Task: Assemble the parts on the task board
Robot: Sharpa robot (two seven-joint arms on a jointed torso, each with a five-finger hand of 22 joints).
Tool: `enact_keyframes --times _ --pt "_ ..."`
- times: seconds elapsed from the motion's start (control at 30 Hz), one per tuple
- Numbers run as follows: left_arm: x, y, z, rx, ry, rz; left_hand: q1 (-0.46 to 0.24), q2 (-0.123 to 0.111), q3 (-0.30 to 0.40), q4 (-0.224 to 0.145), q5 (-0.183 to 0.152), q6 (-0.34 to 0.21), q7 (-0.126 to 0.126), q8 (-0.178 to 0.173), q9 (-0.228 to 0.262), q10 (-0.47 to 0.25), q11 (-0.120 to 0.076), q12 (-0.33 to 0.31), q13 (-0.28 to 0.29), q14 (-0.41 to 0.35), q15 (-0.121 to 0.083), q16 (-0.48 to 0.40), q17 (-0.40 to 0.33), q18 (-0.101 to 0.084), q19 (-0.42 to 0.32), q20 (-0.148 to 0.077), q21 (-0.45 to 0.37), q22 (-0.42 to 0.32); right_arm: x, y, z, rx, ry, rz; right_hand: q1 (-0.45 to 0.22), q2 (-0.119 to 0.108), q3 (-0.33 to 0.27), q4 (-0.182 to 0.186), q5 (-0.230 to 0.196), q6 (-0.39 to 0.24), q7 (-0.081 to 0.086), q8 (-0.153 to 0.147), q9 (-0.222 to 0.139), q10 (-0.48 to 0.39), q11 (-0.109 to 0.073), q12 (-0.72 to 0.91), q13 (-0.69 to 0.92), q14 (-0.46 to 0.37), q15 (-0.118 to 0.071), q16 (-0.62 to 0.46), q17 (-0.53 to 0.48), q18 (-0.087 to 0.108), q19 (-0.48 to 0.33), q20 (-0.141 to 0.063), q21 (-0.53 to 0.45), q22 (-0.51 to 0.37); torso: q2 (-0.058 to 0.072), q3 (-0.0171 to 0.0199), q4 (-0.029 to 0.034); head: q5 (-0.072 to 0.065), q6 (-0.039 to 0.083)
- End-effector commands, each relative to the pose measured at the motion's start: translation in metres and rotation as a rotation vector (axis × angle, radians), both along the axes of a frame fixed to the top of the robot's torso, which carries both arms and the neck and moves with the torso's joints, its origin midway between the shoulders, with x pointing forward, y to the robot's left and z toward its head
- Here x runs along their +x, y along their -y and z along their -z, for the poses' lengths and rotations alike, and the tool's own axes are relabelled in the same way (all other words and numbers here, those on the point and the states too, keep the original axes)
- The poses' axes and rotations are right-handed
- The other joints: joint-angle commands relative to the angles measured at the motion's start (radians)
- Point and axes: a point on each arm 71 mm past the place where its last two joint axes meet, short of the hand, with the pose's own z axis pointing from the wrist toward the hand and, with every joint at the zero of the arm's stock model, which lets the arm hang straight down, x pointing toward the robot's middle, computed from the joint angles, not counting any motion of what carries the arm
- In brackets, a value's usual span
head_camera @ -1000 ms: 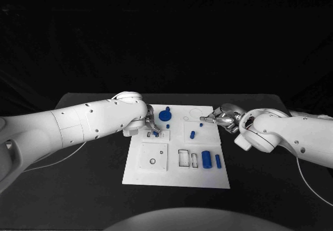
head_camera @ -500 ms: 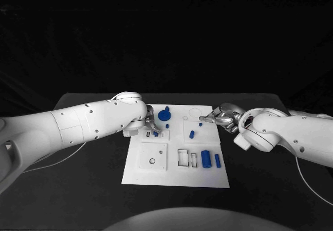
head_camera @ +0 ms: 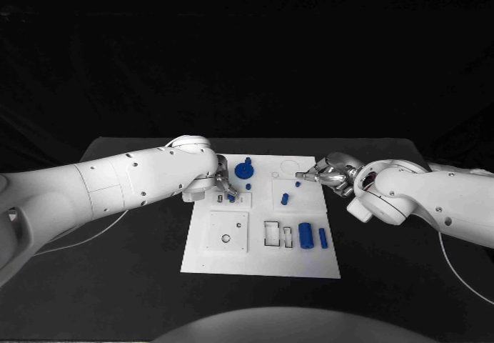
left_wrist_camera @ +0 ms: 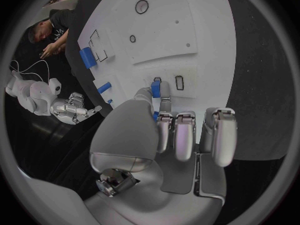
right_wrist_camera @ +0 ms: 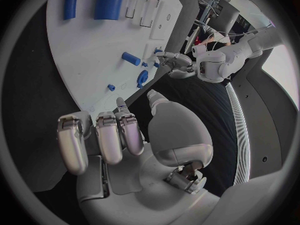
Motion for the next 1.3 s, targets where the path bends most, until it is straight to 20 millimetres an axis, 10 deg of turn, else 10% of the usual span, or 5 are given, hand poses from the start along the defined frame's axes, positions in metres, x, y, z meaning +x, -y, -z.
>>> enact_keyframes --times 0.03,0.23,1.1,1.3 --pt "-0.0009 0.0004 0.0027 0.013 -0.008 0.015 -0.004 0.007 0.006 0.001 -0.010 0.001 -0.001 0.004 0.001 0.105 0.000 0.003 0.263 0.106 0.002 0.003 0.263 -0.008 0.105 -0.004 0.002 0.263 -0.0007 -0.0014 0.0006 -0.004 -0.006 -0.013 -0.002 0.008 -0.001 0.002 0.006 -0.007 0.009 0.005 0.001 0.103 0.006 0.007 0.263 0.106 0.008 0.006 0.263 -0.014 0.103 0.006 0.005 0.263 0.000 0.0006 -0.0004 0.000 0.000" --pt "-0.0006 0.0012 0.0032 0.006 -0.013 0.020 -0.029 0.007 0.006 0.002 -0.064 0.000 0.002 -0.004 0.003 0.105 0.003 0.003 0.263 0.106 0.004 0.003 0.263 -0.008 0.105 -0.003 0.002 0.263 -0.0007 -0.0013 0.0006 -0.004 -0.005 -0.012 -0.002 0.008 -0.001 0.002 0.006 -0.007 0.009 0.005 0.001 0.103 0.006 0.007 0.263 0.106 0.008 0.006 0.263 -0.014 0.103 0.006 0.005 0.263 0.000 0.0004 -0.0002 -0.001 0.001" --pt "-0.0017 -0.0006 0.0055 0.037 -0.038 0.032 -0.081 -0.006 -0.012 -0.001 -0.081 0.006 0.002 -0.015 0.007 0.105 0.003 0.003 0.263 0.106 0.005 0.003 0.263 -0.008 0.105 -0.001 0.002 0.263 -0.0006 -0.0017 0.0012 0.001 -0.013 -0.010 -0.001 0.009 -0.003 0.003 0.006 -0.008 0.010 0.005 0.001 0.103 0.007 0.007 0.263 0.106 0.010 0.006 0.263 -0.014 0.103 0.007 0.005 0.263 0.000 0.0000 0.0002 -0.001 0.002" --pt "-0.0007 -0.0007 0.0046 0.032 -0.019 0.023 -0.212 -0.015 -0.064 0.004 -0.198 0.004 0.019 -0.027 0.005 0.105 0.019 0.003 0.263 0.106 0.009 0.003 0.263 -0.008 0.105 0.001 0.002 0.263 -0.0008 -0.0014 0.0014 0.001 -0.014 -0.010 -0.001 0.009 -0.003 0.003 0.006 -0.008 0.010 0.005 0.001 0.103 0.007 0.007 0.263 0.106 0.010 0.006 0.263 -0.014 0.103 0.007 0.005 0.263 0.001 -0.0001 -0.0004 -0.002 0.003"
